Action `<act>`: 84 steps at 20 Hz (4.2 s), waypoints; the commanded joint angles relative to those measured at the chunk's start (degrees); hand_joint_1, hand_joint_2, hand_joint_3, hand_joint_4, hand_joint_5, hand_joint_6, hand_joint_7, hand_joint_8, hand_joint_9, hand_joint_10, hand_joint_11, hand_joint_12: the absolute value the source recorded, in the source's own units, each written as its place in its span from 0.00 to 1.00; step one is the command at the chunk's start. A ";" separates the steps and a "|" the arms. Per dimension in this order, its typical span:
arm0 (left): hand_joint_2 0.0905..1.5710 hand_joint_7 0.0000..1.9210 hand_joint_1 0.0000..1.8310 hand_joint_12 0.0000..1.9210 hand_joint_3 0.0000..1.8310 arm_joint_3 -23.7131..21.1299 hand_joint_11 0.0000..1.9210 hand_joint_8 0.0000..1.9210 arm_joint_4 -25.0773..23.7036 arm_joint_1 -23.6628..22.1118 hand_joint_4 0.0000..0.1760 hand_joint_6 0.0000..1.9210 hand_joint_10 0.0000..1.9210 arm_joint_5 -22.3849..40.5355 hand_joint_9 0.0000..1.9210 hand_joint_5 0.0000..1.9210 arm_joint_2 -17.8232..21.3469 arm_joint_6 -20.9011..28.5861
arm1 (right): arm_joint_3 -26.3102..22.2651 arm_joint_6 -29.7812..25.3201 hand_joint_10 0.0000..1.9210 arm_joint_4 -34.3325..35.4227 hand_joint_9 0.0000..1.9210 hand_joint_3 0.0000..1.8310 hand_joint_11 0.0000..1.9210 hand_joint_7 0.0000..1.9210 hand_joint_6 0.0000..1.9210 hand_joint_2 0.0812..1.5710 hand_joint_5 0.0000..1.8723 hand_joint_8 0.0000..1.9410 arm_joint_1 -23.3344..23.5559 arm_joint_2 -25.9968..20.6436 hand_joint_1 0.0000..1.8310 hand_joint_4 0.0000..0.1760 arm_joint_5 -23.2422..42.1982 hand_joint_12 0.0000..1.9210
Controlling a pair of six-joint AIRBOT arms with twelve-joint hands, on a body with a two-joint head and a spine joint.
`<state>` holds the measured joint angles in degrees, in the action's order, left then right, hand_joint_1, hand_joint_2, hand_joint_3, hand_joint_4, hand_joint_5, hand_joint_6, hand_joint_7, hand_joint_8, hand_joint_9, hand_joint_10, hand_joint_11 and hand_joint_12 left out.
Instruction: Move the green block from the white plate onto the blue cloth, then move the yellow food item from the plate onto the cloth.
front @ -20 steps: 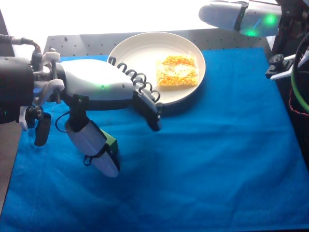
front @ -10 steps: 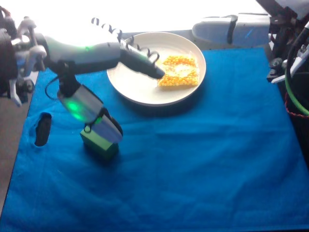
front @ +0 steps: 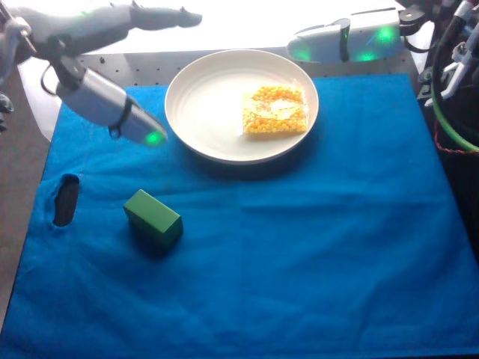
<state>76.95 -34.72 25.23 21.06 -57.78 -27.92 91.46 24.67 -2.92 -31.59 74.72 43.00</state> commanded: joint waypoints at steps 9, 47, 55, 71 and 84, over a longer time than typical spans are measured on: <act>0.45 0.03 0.37 0.07 0.00 3.25 0.00 0.00 9.83 -1.75 0.71 0.00 0.00 4.74 0.01 0.01 -1.80 -3.22 | 4.81 -0.27 0.01 -8.74 0.21 0.00 0.06 0.16 0.00 0.50 0.11 0.00 2.42 4.08 0.29 0.00 -1.13 0.67; 0.45 0.10 0.40 0.19 0.00 3.46 0.00 0.00 7.28 -5.48 0.61 0.00 0.00 3.81 0.07 0.02 -3.36 -3.26 | 18.19 -0.27 0.10 -29.13 0.44 0.01 0.21 0.49 0.33 0.64 0.56 0.01 1.12 15.51 0.62 0.00 -9.60 0.68; 0.47 0.10 0.41 0.22 0.00 3.62 0.00 0.00 7.28 -5.02 0.63 0.00 0.00 3.54 0.08 0.03 -3.43 -3.26 | 17.46 -0.27 0.04 -25.83 0.43 0.00 0.08 0.39 0.44 0.71 0.58 0.64 1.43 14.86 0.67 0.00 -4.99 0.78; 0.45 0.10 0.44 0.25 0.00 3.82 0.00 0.00 10.38 -2.74 0.72 0.00 0.00 3.27 0.07 0.04 -2.25 -3.19 | -5.04 -0.27 0.74 -29.35 0.34 0.00 0.24 0.48 0.29 0.68 0.61 0.65 1.82 -2.11 0.69 0.00 13.73 0.95; 0.44 0.09 0.44 0.25 0.00 3.40 0.00 0.00 11.14 -2.01 0.62 0.00 0.00 3.48 0.08 0.02 -2.03 -3.18 | -13.02 -0.27 0.78 -35.29 0.50 0.00 0.46 0.52 0.39 0.70 0.52 0.63 -5.29 -4.74 0.69 0.00 16.31 0.99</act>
<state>80.55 -24.84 23.75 18.68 -60.12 -31.33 78.54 24.23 -41.91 -37.52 69.78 53.25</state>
